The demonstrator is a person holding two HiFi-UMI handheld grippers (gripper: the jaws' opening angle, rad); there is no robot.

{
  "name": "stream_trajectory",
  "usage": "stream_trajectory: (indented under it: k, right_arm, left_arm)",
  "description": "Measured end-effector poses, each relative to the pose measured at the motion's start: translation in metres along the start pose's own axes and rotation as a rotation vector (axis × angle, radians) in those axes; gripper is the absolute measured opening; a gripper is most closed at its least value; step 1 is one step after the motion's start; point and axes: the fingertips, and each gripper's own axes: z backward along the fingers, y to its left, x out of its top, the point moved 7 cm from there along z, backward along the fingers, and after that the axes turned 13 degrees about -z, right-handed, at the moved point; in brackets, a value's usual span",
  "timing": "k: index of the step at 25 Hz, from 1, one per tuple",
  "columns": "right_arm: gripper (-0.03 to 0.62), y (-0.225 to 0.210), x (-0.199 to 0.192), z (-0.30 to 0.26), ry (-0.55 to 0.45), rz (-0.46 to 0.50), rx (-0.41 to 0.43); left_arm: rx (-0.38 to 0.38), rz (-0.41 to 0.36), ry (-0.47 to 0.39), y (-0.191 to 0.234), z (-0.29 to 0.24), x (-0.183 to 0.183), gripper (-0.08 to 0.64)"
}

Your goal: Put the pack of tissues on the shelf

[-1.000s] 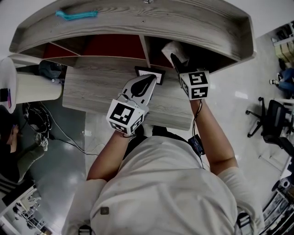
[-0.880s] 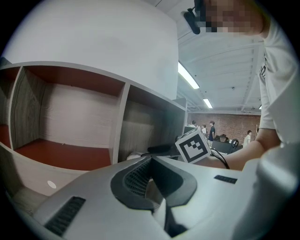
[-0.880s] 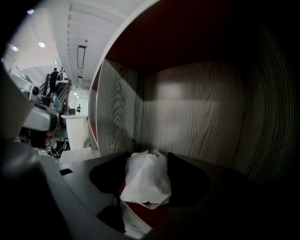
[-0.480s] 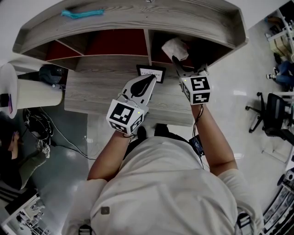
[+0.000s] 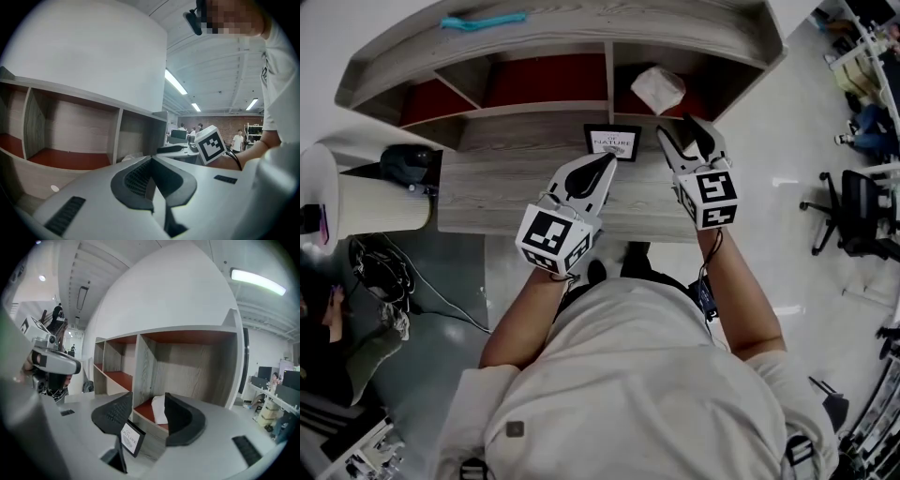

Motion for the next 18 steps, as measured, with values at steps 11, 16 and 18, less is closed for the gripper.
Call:
stream_trajectory:
  k: [11,16,18]
  right_arm:
    - [0.106,0.061,-0.015,0.064,-0.027,-0.043,0.016]
    - [0.060,0.086,-0.023,0.093,-0.038,-0.052,0.020]
    - [0.044,0.098,-0.023,0.107,-0.047,-0.044,0.027]
  left_arm:
    - [-0.079,-0.039,-0.025,-0.016,0.057,0.006,0.015]
    - [-0.112,-0.047,-0.039,-0.023,0.085,0.008,0.015]
    - [-0.119,-0.054,-0.043,-0.027,0.095,0.010,0.015]
